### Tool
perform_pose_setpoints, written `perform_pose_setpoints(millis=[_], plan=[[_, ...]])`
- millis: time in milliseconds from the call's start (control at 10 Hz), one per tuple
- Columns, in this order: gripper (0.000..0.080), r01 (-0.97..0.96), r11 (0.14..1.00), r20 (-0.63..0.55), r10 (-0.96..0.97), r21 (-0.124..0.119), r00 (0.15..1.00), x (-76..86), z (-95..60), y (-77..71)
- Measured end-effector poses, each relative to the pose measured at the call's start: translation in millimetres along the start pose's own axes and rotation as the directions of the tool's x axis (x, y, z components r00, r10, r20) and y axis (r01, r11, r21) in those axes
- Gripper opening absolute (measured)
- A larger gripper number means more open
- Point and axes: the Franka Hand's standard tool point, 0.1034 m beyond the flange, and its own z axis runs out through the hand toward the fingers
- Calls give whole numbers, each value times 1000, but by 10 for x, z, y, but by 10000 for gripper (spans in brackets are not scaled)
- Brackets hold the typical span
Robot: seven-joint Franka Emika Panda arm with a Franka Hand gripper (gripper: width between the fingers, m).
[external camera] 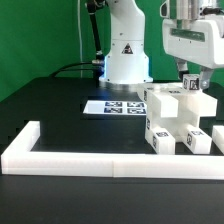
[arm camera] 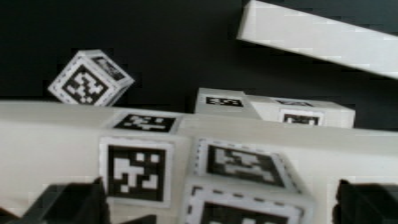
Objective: Assemble chair
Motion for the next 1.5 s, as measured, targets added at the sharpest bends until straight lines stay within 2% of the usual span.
perform_pose_setpoints(millis=[300,600,900,1000,1200,1300,1400,1500], plan=[[649,247,969,-1,-247,0,969,4,-1,0],[649,458,889,-8,-458,-8,889,2,-9,-11],[649,721,693,-11,-721,-19,693,19,-18,-19],[649,742,670,-11,-742,-21,670,15,-18,-19],[649,852,522,-9,-853,-36,522,0,-17,-19],[649,861,508,-9,-862,-38,508,1,-17,-19],[526,861,507,-9,-862,-38,507,3,-16,-18],[526,860,508,-8,-861,-38,508,5,-15,-17]])
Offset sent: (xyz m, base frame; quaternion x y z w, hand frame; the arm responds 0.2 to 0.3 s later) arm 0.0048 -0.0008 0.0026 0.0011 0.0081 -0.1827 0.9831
